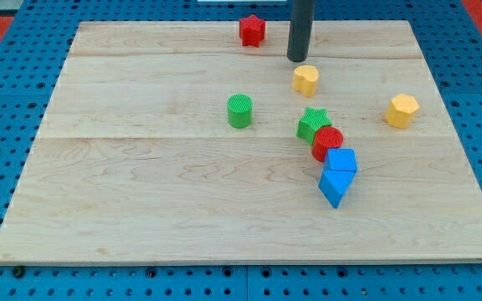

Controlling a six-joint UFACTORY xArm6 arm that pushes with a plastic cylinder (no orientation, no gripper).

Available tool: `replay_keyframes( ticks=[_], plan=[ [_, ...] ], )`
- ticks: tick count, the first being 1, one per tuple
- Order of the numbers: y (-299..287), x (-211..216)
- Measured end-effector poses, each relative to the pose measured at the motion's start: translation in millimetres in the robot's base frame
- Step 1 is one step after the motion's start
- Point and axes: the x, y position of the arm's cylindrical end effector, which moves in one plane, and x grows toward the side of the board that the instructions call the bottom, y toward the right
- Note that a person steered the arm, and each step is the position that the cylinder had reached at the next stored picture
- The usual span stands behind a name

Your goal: Slightly push the blue blocks to up

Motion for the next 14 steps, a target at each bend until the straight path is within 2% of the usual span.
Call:
replay_keyframes(
  ticks=[1,3,4,5,6,7,8,9,10,11,12,13,14],
  plan=[
    [-10,57],
    [-6,100],
    [33,150],
    [68,179],
    [31,195],
    [-52,199],
    [-25,238],
    [66,245],
    [11,245],
    [-17,276],
    [60,288],
    [74,278],
    [95,298]
  ],
)
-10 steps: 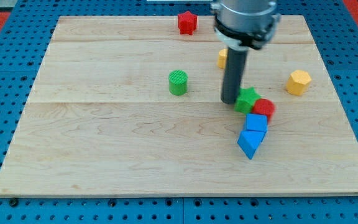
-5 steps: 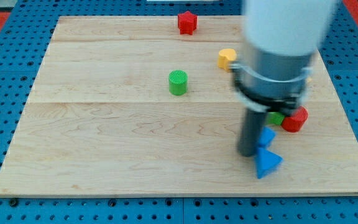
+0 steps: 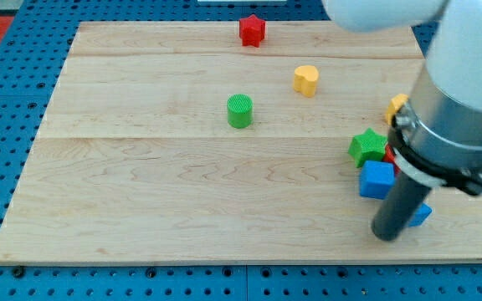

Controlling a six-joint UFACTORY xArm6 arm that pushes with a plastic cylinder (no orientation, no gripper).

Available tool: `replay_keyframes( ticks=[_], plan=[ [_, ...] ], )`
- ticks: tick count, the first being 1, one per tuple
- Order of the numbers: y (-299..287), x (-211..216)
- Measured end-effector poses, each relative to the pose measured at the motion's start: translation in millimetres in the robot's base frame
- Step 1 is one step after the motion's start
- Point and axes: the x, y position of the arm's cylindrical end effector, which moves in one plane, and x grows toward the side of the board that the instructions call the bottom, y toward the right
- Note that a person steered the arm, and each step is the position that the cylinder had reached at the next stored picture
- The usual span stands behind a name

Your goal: Slightly push the blue blocks to up

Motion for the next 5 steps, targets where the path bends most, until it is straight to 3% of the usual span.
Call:
replay_keyframes(
  ticks=[1,3,4,5],
  plan=[
    [57,9],
    [40,-31],
    [130,-67],
    [130,-172]
  ],
)
